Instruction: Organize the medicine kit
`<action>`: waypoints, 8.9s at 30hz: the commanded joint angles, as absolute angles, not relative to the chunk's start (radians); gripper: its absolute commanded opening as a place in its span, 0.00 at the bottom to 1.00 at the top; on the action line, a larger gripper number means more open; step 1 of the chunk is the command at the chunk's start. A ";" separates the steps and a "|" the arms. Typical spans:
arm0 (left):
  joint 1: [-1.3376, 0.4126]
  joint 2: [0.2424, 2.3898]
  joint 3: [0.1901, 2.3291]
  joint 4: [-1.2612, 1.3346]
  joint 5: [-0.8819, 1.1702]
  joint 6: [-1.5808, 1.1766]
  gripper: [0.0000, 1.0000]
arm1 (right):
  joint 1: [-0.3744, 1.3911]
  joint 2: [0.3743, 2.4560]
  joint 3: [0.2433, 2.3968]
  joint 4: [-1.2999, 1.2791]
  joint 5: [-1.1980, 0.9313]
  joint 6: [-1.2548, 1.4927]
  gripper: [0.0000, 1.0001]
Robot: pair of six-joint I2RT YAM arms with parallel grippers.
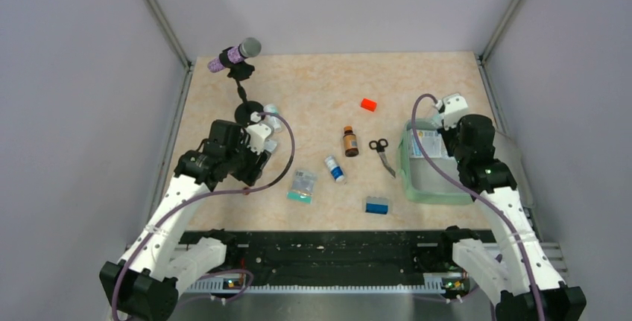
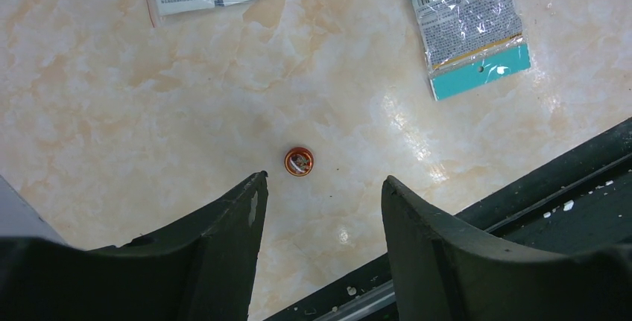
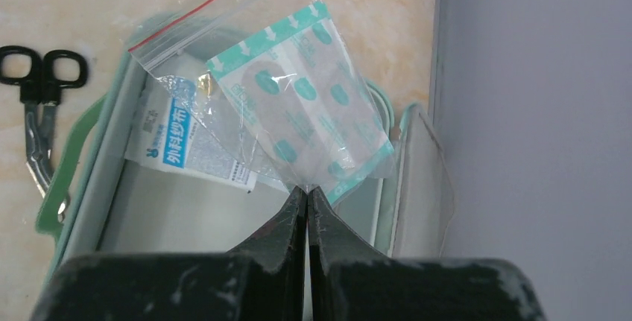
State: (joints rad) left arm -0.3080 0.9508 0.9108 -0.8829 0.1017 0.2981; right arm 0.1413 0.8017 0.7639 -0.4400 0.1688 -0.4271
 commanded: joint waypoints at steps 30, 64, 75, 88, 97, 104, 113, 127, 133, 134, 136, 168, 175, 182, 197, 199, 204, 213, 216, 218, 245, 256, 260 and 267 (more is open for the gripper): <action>-0.302 0.892 0.919 -0.860 0.128 0.317 0.63 | -0.077 1.294 0.759 -0.291 0.363 0.096 0.00; -0.305 0.897 0.896 -0.861 0.154 0.354 0.63 | -0.107 1.347 0.990 -0.505 0.089 0.212 0.39; -0.449 1.166 1.088 -0.879 0.285 0.243 0.63 | -0.109 1.026 0.927 -0.486 -0.368 -0.008 0.60; -0.539 1.570 1.087 -0.802 0.185 0.064 0.61 | 0.178 0.752 0.739 -0.595 -0.562 -0.424 0.68; -0.540 1.745 1.139 -0.780 0.133 0.019 0.60 | 0.178 0.708 0.683 -0.601 -0.537 -0.434 0.68; -0.550 1.836 1.183 -0.775 0.138 0.013 0.56 | 0.178 0.706 0.680 -0.601 -0.521 -0.449 0.68; -0.559 1.816 1.318 -0.874 0.135 0.069 0.56 | 0.179 0.696 0.670 -0.600 -0.514 -0.456 0.68; -0.558 1.818 1.301 -0.767 0.109 0.097 0.54 | 0.178 0.672 0.652 -0.594 -0.511 -0.458 0.68; -0.564 1.800 1.219 -0.696 0.083 0.120 0.52 | 0.179 0.671 0.638 -0.573 -0.506 -0.451 0.68; -0.567 1.803 1.220 -0.698 0.064 0.122 0.52 | 0.178 0.674 0.637 -0.568 -0.506 -0.449 0.68; -0.566 1.794 1.219 -0.691 0.015 0.122 0.52 | 0.179 0.679 0.639 -0.566 -0.505 -0.446 0.68; -0.494 1.890 1.223 -0.582 -0.466 0.222 0.09 | 0.178 0.678 0.633 -0.564 -0.482 -0.442 0.68; -0.496 1.657 1.230 -0.721 -0.266 0.211 0.00 | 0.179 0.677 0.656 -0.581 -0.503 -0.441 0.68; -0.494 1.403 1.309 -0.993 0.258 0.320 0.00 | 0.179 0.730 0.806 -0.644 -0.736 -0.471 0.70; -0.495 1.459 1.506 -1.395 1.084 0.683 0.00 | 0.225 0.873 0.895 -0.254 -1.144 -0.140 0.71; -0.495 1.496 1.546 -1.423 1.133 0.690 0.00 | 0.233 0.893 0.888 -0.181 -1.155 -0.058 0.74; -0.496 1.574 1.619 -1.495 1.258 0.736 0.00 | 0.285 0.946 0.877 -0.097 -1.171 0.034 0.78; -0.497 1.645 1.660 -1.586 1.368 0.803 0.00 | 0.390 1.067 0.943 -0.110 -1.154 0.007 0.77; -0.497 1.647 1.661 -1.587 1.371 0.801 0.00 | 0.429 1.106 0.961 -0.126 -1.157 -0.030 0.77; -0.497 1.649 1.657 -1.587 1.376 0.797 0.00 | 0.452 1.134 0.970 -0.132 -1.160 -0.040 0.77; -0.468 1.534 1.573 -1.177 0.932 0.336 0.39 | 0.409 1.070 0.909 -0.384 -1.150 -0.196 0.00; -0.361 1.299 1.381 -0.989 0.669 0.205 0.45 | -0.063 1.021 0.857 -0.464 -1.159 -0.102 0.00; -0.354 1.200 1.316 -0.968 0.603 0.217 0.45 | -0.275 0.989 0.827 -0.465 -1.069 -0.042 0.00; -0.330 1.091 1.227 -0.949 0.602 0.215 0.46 | -0.440 0.953 0.802 -0.489 -0.796 -0.027 0.00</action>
State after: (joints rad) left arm -0.3412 1.1400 1.2648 -1.0088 0.6262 0.2291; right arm -0.4065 0.9813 0.7982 -0.4770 -0.9741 -0.0456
